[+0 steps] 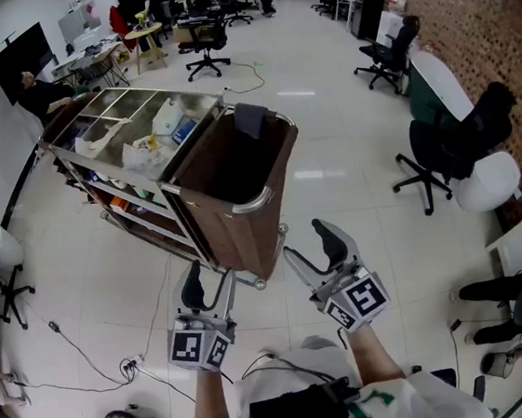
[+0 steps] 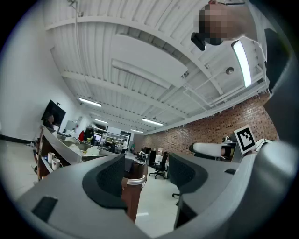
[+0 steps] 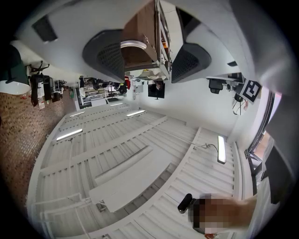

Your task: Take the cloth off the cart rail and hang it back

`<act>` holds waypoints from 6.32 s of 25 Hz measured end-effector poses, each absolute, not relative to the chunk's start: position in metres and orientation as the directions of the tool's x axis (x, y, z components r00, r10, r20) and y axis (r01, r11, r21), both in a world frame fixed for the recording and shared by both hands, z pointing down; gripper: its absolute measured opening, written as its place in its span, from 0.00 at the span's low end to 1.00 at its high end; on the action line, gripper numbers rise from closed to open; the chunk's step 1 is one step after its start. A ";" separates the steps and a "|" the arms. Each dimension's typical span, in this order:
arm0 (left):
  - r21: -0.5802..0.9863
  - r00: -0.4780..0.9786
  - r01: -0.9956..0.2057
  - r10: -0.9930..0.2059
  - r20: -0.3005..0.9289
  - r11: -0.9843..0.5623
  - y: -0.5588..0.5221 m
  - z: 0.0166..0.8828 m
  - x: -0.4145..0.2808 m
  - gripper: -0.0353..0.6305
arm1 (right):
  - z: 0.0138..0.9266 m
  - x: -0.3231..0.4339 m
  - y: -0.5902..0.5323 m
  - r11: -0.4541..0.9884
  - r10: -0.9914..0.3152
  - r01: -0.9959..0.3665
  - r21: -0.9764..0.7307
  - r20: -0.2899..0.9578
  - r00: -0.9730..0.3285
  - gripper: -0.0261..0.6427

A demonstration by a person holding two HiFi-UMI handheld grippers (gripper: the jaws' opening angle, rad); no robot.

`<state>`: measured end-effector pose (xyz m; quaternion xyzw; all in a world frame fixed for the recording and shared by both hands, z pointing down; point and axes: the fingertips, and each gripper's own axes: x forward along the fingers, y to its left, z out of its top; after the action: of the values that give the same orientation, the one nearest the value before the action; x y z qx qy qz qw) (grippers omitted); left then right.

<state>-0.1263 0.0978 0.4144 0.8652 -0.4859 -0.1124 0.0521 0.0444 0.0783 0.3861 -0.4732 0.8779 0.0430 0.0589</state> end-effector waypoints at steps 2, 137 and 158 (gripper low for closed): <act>0.191 0.498 -0.834 -0.855 -0.142 -0.518 0.098 0.416 -0.136 0.46 | 0.392 0.037 0.080 0.553 -0.825 -0.833 0.017 -0.132 -0.550 0.53; 0.087 0.446 -0.879 -0.872 -0.200 -0.469 -0.142 0.378 -0.138 0.45 | 0.379 0.120 -0.212 0.495 -0.868 -0.865 -0.080 0.006 -0.497 0.12; 0.118 0.462 -0.868 -0.872 -0.162 -0.482 -0.137 0.378 -0.119 0.44 | 0.551 0.145 -0.285 0.255 -0.860 -0.953 -0.162 0.414 -0.300 0.14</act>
<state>-0.1193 -0.1365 0.3780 0.8551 -0.5086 -0.1004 0.0094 0.1447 -0.2852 0.5505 -0.5790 0.7828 -0.1934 -0.1212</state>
